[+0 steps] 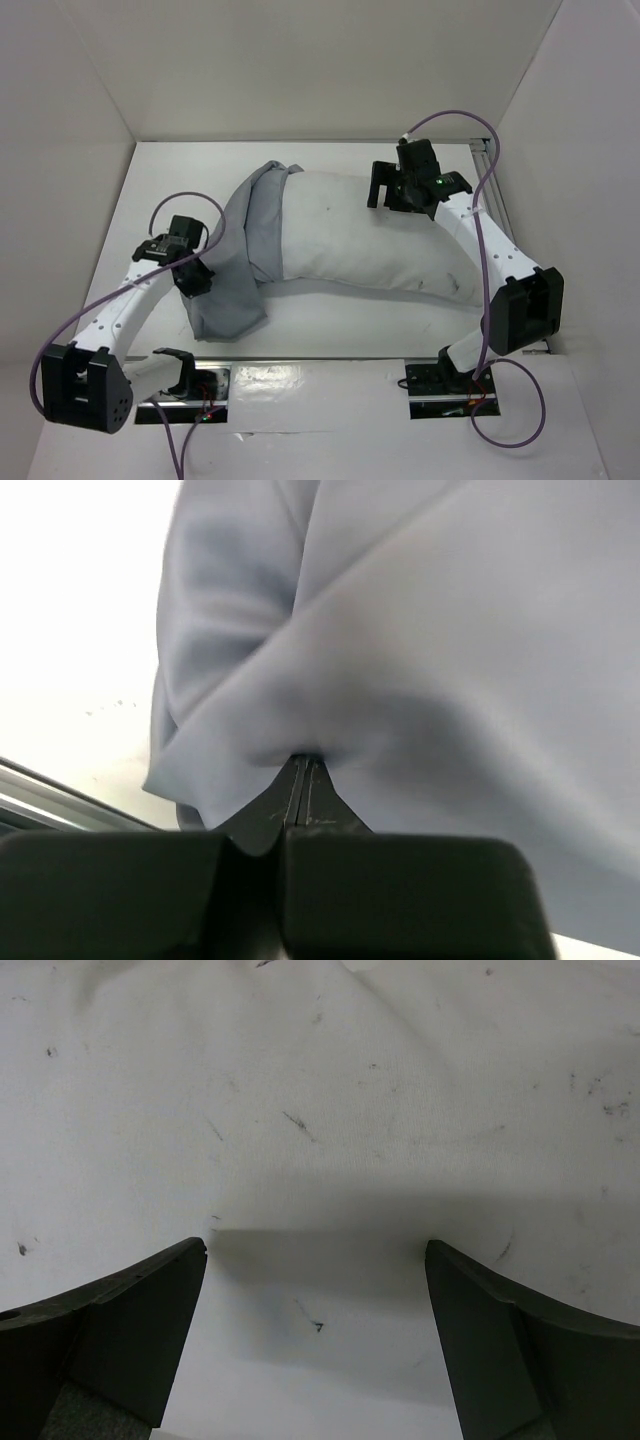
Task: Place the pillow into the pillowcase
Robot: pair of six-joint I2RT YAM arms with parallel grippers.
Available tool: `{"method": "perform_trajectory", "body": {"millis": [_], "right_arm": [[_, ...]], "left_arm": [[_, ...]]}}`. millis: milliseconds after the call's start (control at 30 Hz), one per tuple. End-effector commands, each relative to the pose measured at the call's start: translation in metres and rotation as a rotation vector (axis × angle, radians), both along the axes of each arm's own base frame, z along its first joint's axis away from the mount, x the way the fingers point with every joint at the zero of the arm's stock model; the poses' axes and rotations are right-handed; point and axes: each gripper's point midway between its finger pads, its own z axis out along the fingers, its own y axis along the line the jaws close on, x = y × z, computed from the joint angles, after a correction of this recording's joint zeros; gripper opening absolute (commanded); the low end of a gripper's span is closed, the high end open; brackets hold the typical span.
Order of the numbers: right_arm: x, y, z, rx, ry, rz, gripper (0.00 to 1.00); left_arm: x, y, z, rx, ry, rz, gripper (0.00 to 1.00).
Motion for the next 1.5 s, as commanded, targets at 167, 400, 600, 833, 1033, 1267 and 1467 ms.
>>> {"method": "perform_trajectory", "body": {"millis": [167, 400, 600, 833, 1033, 1267, 1467], "right_arm": [[0.010, 0.005, 0.023, 0.002, -0.064, 0.015, 0.98], [0.012, 0.011, 0.017, 0.020, -0.050, 0.024, 0.98], [0.011, 0.014, 0.017, 0.021, -0.050, 0.033, 0.98], [0.008, 0.011, 0.024, 0.018, -0.062, 0.027, 0.98], [0.005, 0.009, 0.019, 0.005, -0.048, 0.019, 0.99], [0.007, 0.009, 0.022, 0.002, -0.058, 0.025, 0.99], [0.007, 0.009, 0.022, 0.002, -0.058, 0.025, 0.99]], "left_arm": [[0.051, -0.022, 0.088, -0.048, -0.321, -0.288, 0.10], [0.011, -0.092, 0.076, -0.150, -0.290, -0.519, 1.00], [-0.016, -0.118, 0.039, -0.097, -0.183, -0.513, 1.00], [-0.028, -0.113, 0.000, 0.043, -0.079, -0.403, 0.99], [-0.031, -0.081, -0.023, 0.210, -0.024, -0.294, 0.86], [-0.027, -0.043, 0.007, 0.337, -0.022, -0.168, 0.00], [0.022, -0.015, 0.115, 0.248, -0.291, -0.155, 0.00]]}}
